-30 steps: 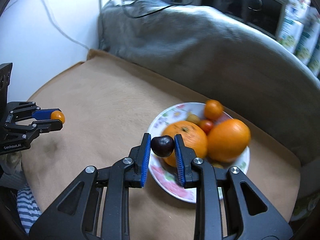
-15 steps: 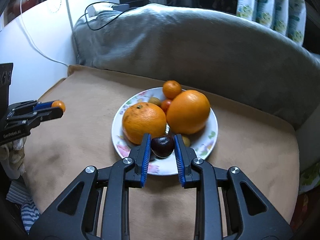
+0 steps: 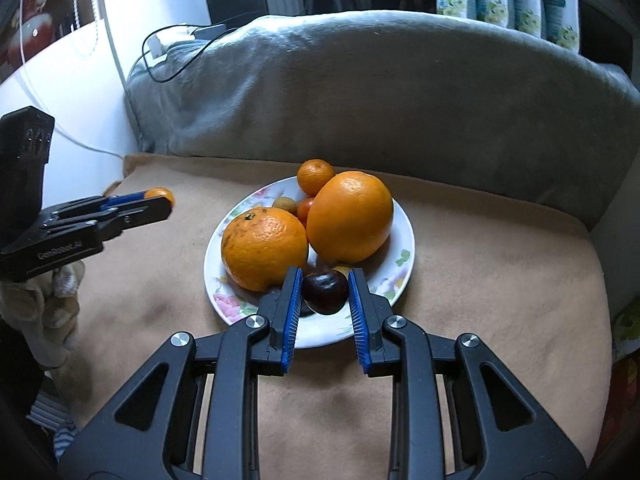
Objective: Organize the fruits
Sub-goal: 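Carry the kumquat with the left gripper and the plum with the right gripper over the plate, then lower both fruits onto the plate and open both grippers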
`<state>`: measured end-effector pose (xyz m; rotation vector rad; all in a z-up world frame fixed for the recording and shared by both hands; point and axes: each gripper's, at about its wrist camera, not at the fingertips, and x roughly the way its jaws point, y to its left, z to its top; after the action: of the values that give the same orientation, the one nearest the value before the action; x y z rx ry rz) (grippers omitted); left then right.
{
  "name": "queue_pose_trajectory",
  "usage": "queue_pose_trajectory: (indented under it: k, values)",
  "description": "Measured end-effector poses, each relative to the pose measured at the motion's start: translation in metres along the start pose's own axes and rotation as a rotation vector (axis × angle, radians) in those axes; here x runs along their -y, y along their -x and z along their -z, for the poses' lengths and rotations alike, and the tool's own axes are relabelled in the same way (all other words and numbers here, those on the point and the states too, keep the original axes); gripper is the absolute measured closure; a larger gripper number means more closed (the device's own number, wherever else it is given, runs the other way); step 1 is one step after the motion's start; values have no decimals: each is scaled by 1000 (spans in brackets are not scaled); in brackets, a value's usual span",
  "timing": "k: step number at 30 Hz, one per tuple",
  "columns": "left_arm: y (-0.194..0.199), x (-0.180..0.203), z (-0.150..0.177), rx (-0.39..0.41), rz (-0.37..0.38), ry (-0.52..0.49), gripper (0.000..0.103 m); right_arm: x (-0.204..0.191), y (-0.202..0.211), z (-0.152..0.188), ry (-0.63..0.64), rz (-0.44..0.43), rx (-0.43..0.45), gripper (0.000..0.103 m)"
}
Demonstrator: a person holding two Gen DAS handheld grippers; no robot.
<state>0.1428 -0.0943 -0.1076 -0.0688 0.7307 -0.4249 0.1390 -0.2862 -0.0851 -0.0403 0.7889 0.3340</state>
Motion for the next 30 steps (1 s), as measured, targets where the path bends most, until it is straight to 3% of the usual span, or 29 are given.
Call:
queue_pose_trajectory:
  k: [14,30]
  values:
    - [-37,4,-22,-22,24,-2,78,6,-13,-1,-37,-2,8,78]
    - [-52,9,-32,-37,50,-3,78,5,-22,-2,-31,10,2,78]
